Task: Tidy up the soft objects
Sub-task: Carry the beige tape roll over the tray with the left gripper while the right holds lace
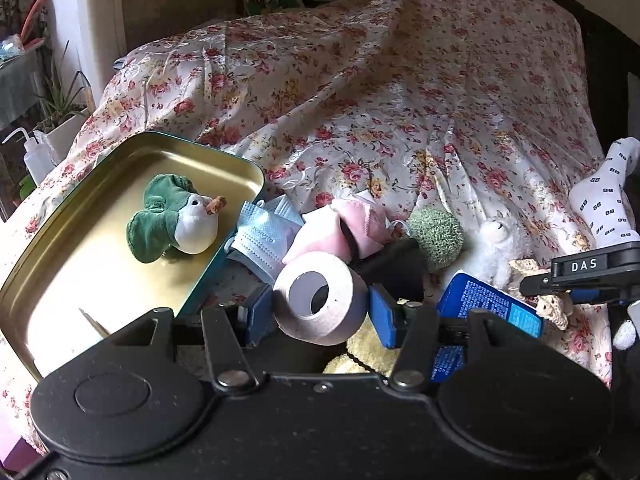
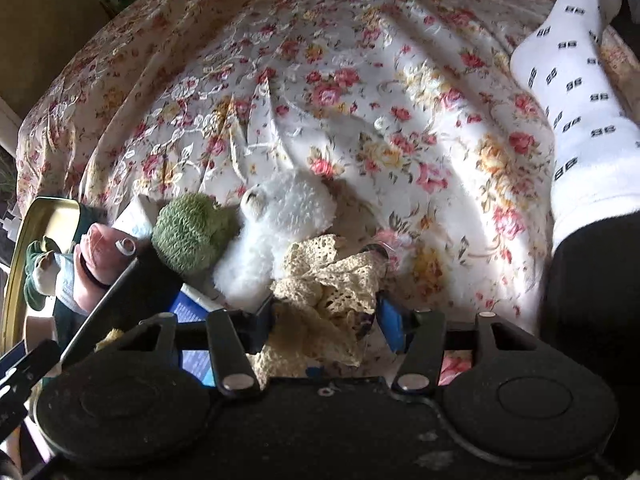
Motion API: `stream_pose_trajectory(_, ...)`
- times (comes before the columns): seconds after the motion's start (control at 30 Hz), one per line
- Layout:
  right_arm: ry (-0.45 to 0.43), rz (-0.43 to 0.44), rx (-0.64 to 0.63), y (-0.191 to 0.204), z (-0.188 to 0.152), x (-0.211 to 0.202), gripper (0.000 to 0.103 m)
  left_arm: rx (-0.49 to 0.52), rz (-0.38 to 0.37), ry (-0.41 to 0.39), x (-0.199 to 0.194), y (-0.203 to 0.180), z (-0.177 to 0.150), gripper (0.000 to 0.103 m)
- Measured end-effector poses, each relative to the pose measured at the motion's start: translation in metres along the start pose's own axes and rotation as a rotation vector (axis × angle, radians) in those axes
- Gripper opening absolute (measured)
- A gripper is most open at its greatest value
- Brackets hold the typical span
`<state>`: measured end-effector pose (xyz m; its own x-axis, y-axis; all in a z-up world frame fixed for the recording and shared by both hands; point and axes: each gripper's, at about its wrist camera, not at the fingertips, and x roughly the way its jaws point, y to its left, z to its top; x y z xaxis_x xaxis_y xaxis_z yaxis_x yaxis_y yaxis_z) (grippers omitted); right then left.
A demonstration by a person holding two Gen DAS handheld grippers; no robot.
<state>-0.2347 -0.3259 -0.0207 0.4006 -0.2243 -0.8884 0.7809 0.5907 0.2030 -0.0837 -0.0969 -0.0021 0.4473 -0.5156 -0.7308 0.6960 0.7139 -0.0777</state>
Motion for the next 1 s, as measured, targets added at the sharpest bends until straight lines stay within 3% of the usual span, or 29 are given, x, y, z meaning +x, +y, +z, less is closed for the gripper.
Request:
stream_pose_trajectory(0.13,-0.082,-0.020,-0.033,0.005,0.001,-0.013,0.054,-0.009,0.001,-0.014,-0.004,0.005,0.003,0.051)
stream_pose_trajectory(0.57,-0.269,0.113,0.022,0.003,0.007,-0.042,0.054,-0.103,0.094,-0.069,-0.016,0.046,0.024,0.051)
stream_pose_trajectory(0.77,-0.296,0.164,-0.004,0.014,0.004,-0.043,0.054,-0.128,0.174,-0.096,-0.025,0.071,0.040,0.051)
stream_pose_trajectory(1.0,-0.275,0.193,-0.059,0.038,-0.001,-0.036,0.054,-0.113,0.316,-0.100,-0.029,0.103,0.064,0.051)
